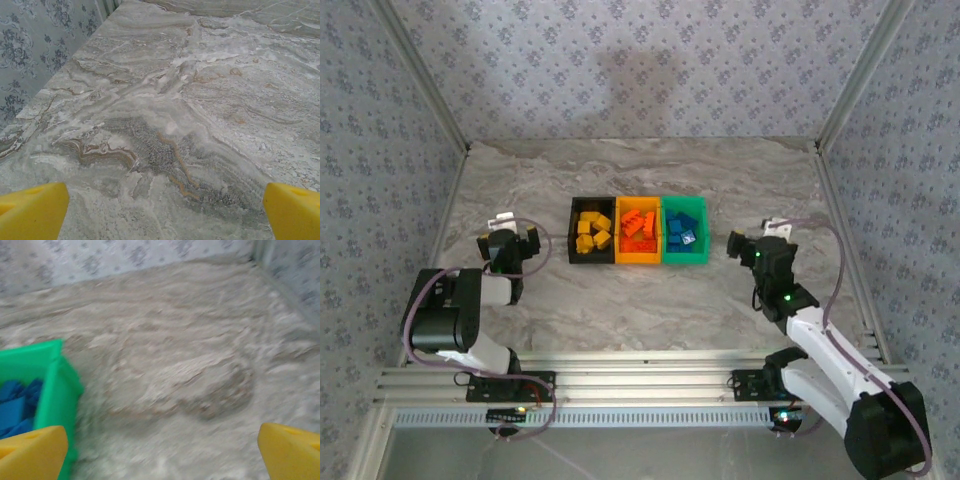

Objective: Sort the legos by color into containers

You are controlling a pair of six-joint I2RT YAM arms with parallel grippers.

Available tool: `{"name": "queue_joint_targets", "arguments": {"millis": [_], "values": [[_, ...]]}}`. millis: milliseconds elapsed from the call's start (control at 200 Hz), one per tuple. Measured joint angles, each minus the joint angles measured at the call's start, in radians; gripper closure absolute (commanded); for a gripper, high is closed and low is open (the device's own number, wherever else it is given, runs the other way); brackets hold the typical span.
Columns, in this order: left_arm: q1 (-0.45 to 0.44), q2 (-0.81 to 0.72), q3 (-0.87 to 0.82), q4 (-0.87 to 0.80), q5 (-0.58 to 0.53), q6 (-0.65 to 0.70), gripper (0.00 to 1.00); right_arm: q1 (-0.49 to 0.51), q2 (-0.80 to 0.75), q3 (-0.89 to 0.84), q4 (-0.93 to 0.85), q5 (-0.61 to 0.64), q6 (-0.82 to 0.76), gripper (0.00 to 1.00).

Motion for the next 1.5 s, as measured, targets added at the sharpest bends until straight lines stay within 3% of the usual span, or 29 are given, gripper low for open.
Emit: {"name": "queue_joint_targets", "arguments": {"millis": [200, 510, 585, 1499], "values": [[0.000, 0.000, 0.000, 0.000, 0.000, 0.000, 0.00, -0.185, 0.151, -0.060, 0.264, -0.056, -0.139, 0.00], [0.000, 0.000, 0.000, 0.000, 0.005, 0.000, 0.00, -0.305, 0.573, -0.089, 0.632, -0.234, -0.236, 0.00], [0.000, 0.000, 0.000, 0.000, 0.008, 0.000, 0.00, -0.307, 0.647, -0.071, 0.647, -0.256, -0.241, 0.00], [0.000, 0.000, 0.000, 0.000, 0.014, 0.000, 0.00, -0.301, 0.656, -0.054, 0.699, -0.285, -0.254, 0.00]]}}
